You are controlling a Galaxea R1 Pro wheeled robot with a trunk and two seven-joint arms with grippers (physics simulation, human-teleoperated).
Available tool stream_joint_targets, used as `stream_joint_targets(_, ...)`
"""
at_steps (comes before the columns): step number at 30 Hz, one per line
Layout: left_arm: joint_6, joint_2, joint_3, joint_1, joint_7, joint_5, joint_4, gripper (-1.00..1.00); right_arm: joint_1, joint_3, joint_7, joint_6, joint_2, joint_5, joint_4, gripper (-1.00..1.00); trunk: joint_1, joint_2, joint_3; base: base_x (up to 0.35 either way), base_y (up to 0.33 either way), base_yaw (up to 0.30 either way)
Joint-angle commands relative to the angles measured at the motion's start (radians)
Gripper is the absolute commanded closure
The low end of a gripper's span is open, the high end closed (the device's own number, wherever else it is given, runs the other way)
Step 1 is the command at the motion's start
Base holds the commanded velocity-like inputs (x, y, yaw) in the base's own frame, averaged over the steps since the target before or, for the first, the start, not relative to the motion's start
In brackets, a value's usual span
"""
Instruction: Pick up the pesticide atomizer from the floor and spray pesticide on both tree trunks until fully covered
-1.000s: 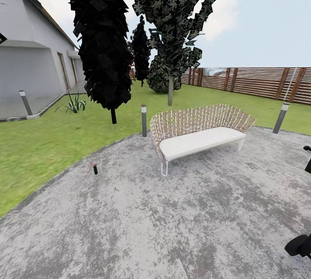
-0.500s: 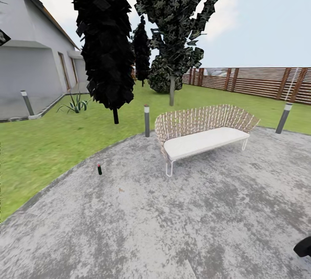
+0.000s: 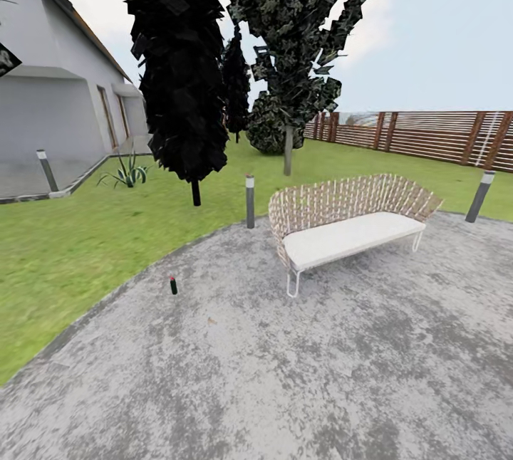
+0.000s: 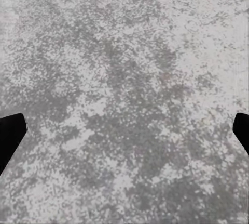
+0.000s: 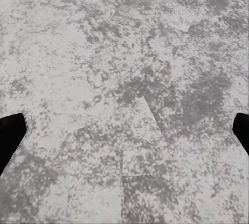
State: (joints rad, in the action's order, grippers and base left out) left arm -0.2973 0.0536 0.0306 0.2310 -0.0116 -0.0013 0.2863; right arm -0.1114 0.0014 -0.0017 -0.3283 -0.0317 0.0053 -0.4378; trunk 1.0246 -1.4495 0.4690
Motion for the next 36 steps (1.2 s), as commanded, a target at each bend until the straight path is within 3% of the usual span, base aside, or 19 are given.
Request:
stream_joint_targets(1,-0.003,0.000,0.002,0.001,-0.001,0.000,-0.001,-1.00,-0.001,0.000,0.000,-0.003,0.000,0.001,0.008,-1.00,0.000,-0.001,0.001,0.241,0.250,0.000)
stream_joint_targets(36,-0.003,0.003,0.002,0.001,-0.001,0.003,-0.002,-1.00,-0.001,0.000,-0.001,-0.003,0.001,-0.002,0.040,-1.00,0.000,-0.001,0.001,0.163,0.298,0.000)
